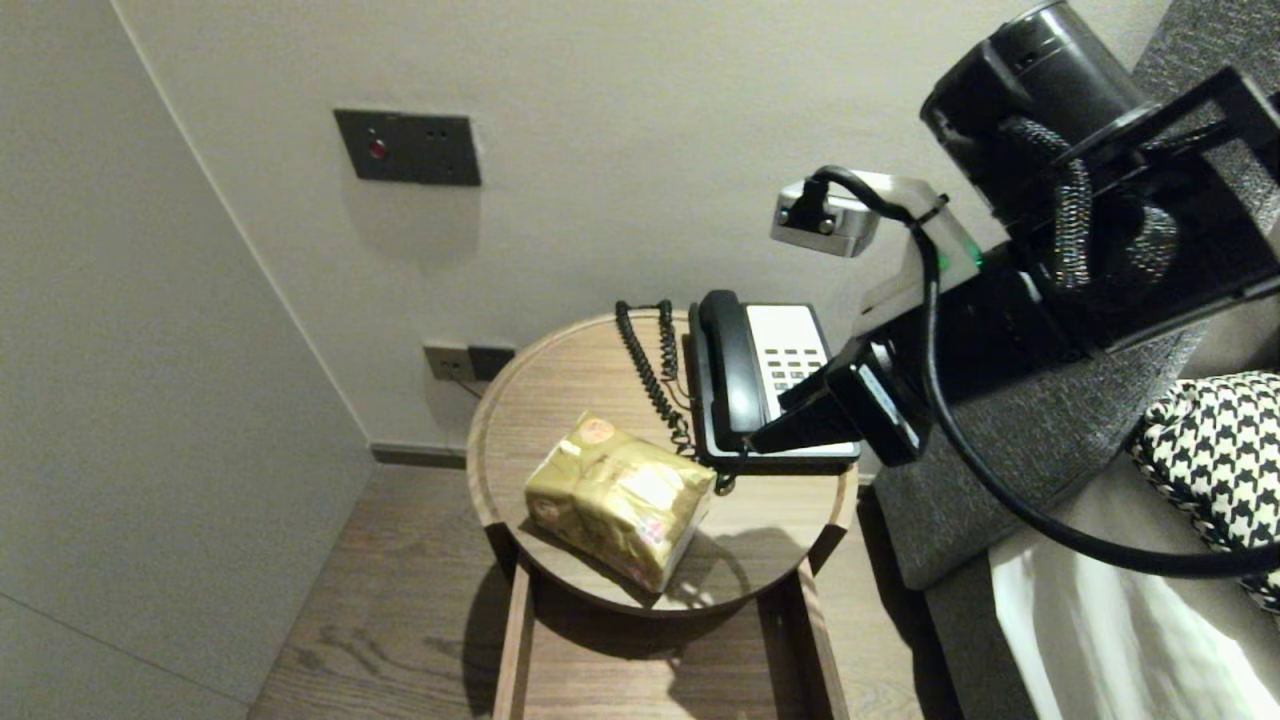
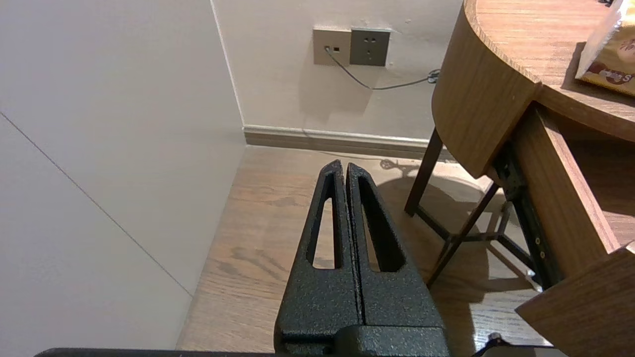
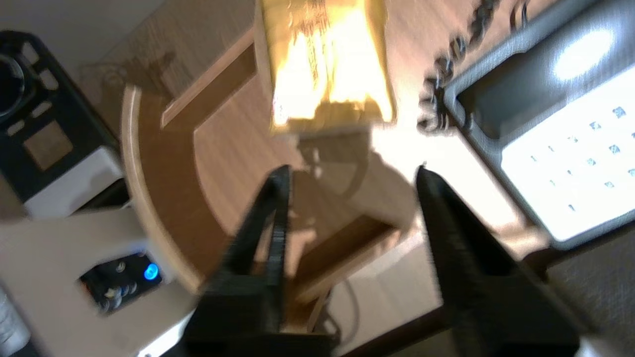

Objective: Close the nightstand drawer

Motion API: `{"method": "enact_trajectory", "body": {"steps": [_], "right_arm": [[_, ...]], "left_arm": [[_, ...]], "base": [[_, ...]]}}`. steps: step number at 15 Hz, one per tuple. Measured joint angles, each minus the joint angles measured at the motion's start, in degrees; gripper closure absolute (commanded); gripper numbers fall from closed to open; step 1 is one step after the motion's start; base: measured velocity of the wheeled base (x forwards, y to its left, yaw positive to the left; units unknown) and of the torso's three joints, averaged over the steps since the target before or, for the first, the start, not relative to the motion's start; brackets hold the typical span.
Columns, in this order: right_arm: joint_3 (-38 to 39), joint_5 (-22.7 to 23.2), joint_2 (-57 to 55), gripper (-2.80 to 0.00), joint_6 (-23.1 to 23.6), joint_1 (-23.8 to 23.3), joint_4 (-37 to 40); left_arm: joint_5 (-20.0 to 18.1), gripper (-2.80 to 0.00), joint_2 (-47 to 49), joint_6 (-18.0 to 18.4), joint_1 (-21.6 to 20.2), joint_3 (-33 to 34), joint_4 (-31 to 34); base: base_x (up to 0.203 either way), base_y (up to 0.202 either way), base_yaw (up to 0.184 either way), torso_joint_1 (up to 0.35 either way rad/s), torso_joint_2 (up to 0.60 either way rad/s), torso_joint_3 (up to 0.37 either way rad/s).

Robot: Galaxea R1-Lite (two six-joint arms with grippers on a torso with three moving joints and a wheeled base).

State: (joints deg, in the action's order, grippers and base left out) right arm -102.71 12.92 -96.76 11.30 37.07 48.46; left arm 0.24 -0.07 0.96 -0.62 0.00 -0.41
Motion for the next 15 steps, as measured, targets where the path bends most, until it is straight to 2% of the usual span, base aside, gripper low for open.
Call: {"method": "enact_trajectory", "body": {"steps": [5,12,15], "right_arm": [[13.53,0.14,10.37,0.0,-0.99,-3.74,-0.04],[38.07,0.44,23.08,0.0,-2.65,-3.89,-0.93],[49.98,0.59,26.78,0.0,-3.41,-3.45,-5.41]], "left_arm": [[0.0,0.0,0.0,0.0,0.0,0.0,0.01],[-0.02,0.0,0.0,0.0,0.0,0.0,0.01],[0.0,0.0,0.0,0.0,0.0,0.0,0.01]], "base": [[0.0,0.0,0.0,0.0,0.0,0.0],[0.0,0.0,0.0,0.0,0.0,0.0],[0.0,0.0,0.0,0.0,0.0,0.0]]}}
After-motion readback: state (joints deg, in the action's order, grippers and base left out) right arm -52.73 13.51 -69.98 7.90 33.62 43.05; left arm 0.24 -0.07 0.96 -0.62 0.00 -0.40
